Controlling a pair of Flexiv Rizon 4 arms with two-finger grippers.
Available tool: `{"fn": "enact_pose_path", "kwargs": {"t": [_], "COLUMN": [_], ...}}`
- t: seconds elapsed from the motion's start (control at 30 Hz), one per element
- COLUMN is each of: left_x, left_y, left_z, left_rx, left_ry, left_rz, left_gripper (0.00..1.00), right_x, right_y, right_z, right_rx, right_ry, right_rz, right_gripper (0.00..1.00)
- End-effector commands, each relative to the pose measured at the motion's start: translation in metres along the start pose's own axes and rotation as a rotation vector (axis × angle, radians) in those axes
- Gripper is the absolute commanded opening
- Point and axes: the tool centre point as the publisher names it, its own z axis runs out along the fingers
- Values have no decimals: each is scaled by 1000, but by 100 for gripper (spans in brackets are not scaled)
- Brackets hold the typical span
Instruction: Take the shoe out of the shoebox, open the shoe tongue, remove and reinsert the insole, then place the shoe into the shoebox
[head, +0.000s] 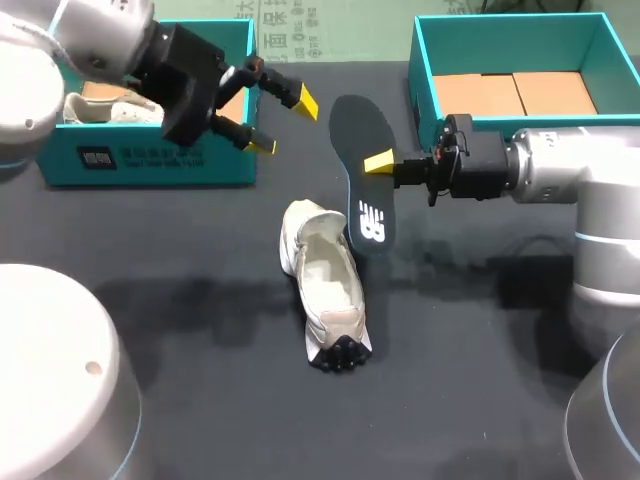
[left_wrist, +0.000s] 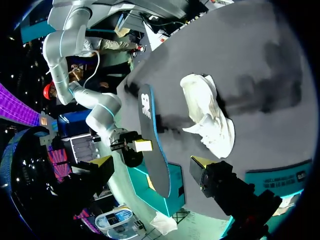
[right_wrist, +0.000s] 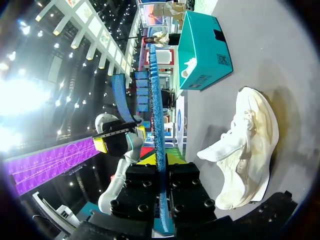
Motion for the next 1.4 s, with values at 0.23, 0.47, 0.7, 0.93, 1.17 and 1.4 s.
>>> {"fn": "enact_pose_path", "kwargs": {"t": [0.23, 0.47, 0.7, 0.93, 1.17, 1.4], "left_x": [-27, -53, -64, -63, -67, -70], "left_y": [35, 54, 63, 70, 76, 77], "left_z": [-20, -23, -14, 11, 21, 31], "left_rx": [97, 136, 106, 164, 188, 239], "left_ry": [190, 498, 773, 923, 994, 1058], "left_rz": [-108, -109, -167, -170, -170, -163], "left_gripper": [100, 100, 100, 100, 100, 100], "right_x": [0, 0, 0, 0, 0, 0], "right_y": [-1, -1, -1, -1, -1, -1], "right_z": [0, 0, 0, 0, 0, 0], "right_rx": [-1, -1, -1, -1, -1, -1], "right_ry": [-1, -1, -1, -1, -1, -1], "right_rz": [0, 0, 0, 0, 0, 0], "right_gripper": [0, 0, 0, 0, 0, 0]}}
